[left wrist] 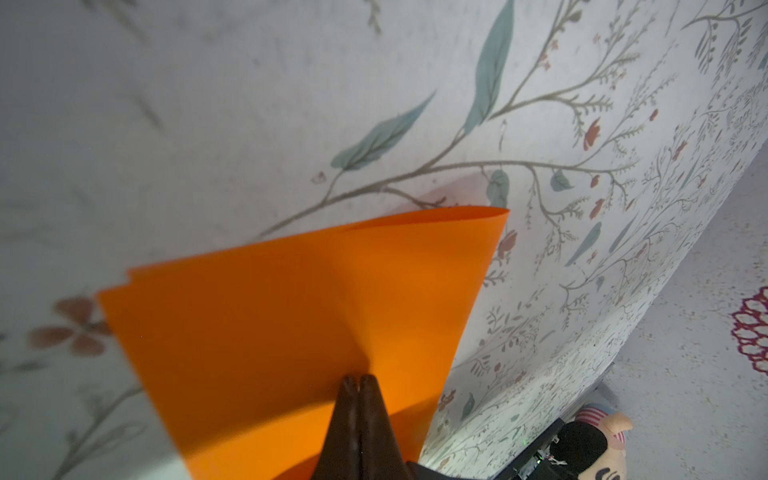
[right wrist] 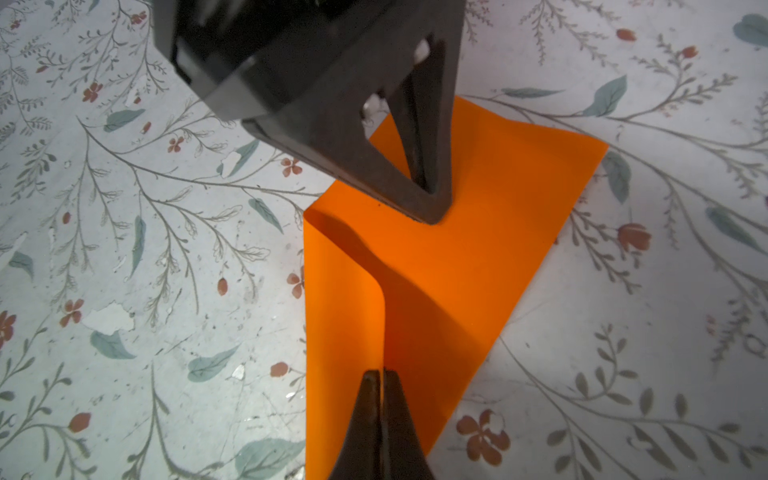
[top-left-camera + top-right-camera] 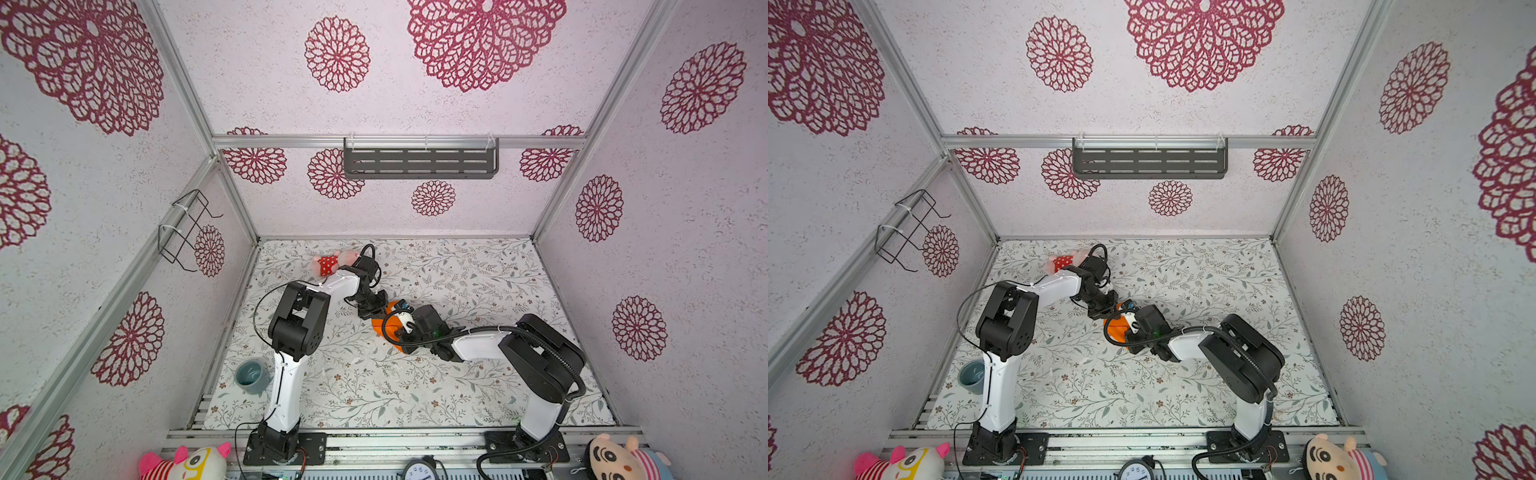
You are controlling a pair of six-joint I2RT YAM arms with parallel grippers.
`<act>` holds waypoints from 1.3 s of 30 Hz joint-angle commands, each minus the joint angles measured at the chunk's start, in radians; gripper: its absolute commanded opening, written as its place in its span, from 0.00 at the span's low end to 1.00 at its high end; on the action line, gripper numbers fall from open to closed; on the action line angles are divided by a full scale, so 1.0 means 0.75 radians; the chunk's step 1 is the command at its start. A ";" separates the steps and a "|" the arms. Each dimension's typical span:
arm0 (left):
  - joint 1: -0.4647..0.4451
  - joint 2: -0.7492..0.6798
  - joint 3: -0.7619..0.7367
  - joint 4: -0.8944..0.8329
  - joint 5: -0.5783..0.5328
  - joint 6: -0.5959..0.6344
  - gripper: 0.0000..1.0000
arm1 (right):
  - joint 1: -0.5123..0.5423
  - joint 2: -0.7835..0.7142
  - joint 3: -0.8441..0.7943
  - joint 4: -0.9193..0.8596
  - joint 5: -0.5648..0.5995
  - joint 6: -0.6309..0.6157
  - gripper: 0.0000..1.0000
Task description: Fold a paper plane with a square sheet of paper (pick it up from the middle)
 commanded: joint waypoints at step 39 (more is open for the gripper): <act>0.071 0.027 -0.057 -0.044 -0.014 0.026 0.00 | -0.030 0.059 0.085 -0.062 -0.130 -0.021 0.00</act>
